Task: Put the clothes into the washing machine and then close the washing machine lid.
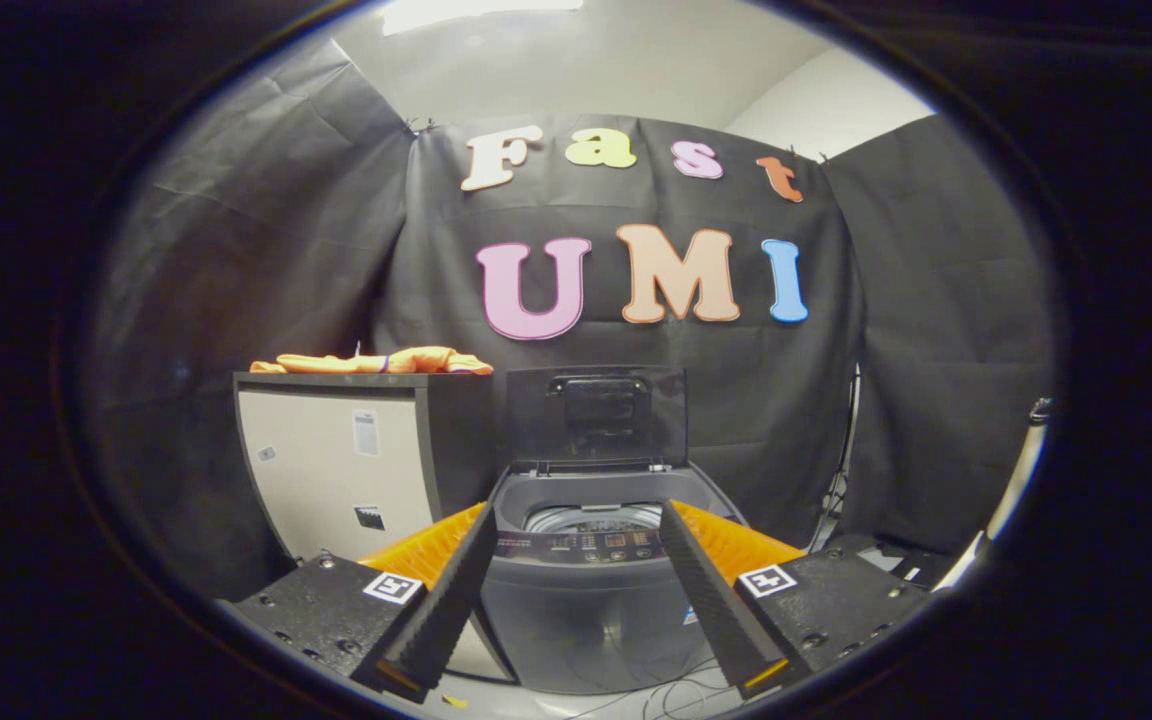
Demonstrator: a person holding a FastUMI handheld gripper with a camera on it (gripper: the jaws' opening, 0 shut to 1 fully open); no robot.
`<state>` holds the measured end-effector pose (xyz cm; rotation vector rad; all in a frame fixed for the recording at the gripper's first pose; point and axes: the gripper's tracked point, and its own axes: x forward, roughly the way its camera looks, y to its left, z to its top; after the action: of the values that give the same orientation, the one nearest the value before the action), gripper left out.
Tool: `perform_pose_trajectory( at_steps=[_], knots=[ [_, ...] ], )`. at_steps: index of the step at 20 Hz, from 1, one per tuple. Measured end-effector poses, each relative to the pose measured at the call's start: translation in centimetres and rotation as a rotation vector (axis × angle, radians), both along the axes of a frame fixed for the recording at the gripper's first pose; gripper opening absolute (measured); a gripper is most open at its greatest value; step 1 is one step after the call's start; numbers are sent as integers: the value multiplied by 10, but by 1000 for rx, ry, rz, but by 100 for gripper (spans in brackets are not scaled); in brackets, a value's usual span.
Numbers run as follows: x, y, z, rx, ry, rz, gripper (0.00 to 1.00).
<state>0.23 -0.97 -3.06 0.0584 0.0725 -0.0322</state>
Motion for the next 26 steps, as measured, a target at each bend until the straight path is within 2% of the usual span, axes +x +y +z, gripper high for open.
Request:
perform_pose_trajectory(
  at_steps=[5,6,8,11,15,22,26],
  knots=[
    [34,23,22,80,12,14,98],
    [41,35,26,125,33,29,97],
    [61,70,43,181,42,108,96],
    [89,89,69,78,63,110,96],
    [119,156,94,144,85,209,96],
    [186,215,113,120,218,111,96],
    [230,257,131,59,240,138,97]
  ],
)
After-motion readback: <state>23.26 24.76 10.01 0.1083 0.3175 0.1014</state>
